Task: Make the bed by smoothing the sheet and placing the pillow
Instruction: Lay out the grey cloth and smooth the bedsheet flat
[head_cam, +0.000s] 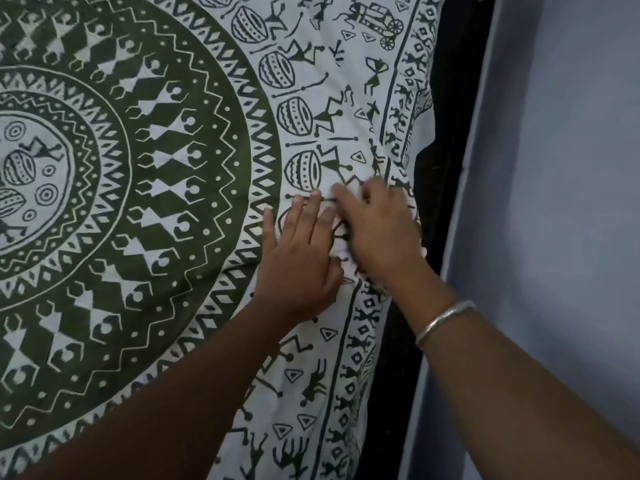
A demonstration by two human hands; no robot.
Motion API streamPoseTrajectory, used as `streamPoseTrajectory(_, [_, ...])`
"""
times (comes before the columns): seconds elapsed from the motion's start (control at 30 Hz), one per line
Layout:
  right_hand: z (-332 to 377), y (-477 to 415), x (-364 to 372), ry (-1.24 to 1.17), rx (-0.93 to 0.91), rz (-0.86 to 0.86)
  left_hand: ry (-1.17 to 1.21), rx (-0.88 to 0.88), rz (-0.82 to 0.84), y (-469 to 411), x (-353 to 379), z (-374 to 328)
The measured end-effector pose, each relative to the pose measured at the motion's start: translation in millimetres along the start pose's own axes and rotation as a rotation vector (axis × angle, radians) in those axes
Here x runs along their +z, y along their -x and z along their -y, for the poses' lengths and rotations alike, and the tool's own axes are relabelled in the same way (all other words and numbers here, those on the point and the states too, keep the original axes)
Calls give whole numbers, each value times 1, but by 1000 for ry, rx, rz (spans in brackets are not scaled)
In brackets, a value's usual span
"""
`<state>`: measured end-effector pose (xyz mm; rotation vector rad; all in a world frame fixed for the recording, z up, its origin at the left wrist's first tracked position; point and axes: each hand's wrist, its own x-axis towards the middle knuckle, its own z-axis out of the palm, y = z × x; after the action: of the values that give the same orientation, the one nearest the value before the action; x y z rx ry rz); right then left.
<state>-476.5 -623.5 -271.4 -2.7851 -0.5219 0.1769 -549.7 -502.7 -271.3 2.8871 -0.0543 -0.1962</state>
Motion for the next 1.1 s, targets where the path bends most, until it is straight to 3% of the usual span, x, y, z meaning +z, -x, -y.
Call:
streamPoseTrajectory(0.07, [-23,-3,-2,-108,244,30,-2,28,-99,7,-5,5])
streamPoseTrajectory(0.17, [-37,4,-11,-17,283,-39,-22,133,-198,26,1,9])
streamPoseTrajectory(0.27, [-17,31,-4,-141,315,-79,-106,254,-137,54,21,2])
streamPoseTrajectory(0.47, [3,87,24,-301,659,35,-177,240,-199,70,27,-33])
streamPoseTrajectory(0.57, [2,98,31,-378,579,153,-182,236,-131,79,31,-46])
streamPoseTrajectory(0.7, [-16,98,25,-307,427,92,-142,220,-156,86,38,-60])
streamPoseTrajectory(0.87, [-23,109,18,-227,468,81,-66,334,-179,111,50,-73])
streamPoseTrajectory(0.97, [-9,126,17,-273,501,64,-55,253,-164,129,41,-69])
streamPoseTrajectory(1.1, [9,163,31,-281,470,212,-134,274,20,162,36,-60])
